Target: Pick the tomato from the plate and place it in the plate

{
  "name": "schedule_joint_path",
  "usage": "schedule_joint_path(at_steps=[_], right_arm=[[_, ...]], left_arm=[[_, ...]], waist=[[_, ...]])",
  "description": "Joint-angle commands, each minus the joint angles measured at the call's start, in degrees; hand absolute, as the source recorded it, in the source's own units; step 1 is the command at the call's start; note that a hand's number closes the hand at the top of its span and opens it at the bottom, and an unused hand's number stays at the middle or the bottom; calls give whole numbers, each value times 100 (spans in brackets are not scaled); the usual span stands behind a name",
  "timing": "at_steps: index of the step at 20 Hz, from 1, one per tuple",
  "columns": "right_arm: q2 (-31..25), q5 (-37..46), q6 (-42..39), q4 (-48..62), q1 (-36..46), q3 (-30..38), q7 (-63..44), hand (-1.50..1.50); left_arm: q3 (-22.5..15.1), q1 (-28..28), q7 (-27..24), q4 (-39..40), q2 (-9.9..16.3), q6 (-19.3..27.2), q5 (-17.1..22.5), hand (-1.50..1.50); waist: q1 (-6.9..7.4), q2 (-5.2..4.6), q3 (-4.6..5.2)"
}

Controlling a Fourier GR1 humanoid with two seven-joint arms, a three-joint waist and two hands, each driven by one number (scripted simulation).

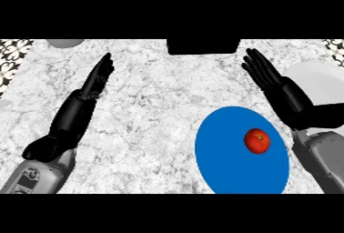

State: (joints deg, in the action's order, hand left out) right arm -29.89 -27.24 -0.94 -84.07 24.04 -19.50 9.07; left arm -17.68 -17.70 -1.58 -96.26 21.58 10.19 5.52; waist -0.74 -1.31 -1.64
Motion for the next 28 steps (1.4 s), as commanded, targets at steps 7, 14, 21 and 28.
schedule_joint_path(at_steps=[7,14,21,28], right_arm=[[-1295,490,-1727,-415,622,207,393,150],[-240,-86,-1974,1211,-1069,240,2055,150],[-600,894,-4057,2076,-796,-11,4084,-150],[-1229,2655,-2681,2288,41,-259,4619,-150]], left_arm=[[319,1166,1003,1089,-167,569,226,0],[468,1303,1191,1329,-415,836,339,0],[340,1400,1191,1195,-488,908,187,0],[266,1390,1139,1415,-633,983,42,0]], waist=[[205,259,250],[200,-60,116],[314,61,125],[322,60,143]])
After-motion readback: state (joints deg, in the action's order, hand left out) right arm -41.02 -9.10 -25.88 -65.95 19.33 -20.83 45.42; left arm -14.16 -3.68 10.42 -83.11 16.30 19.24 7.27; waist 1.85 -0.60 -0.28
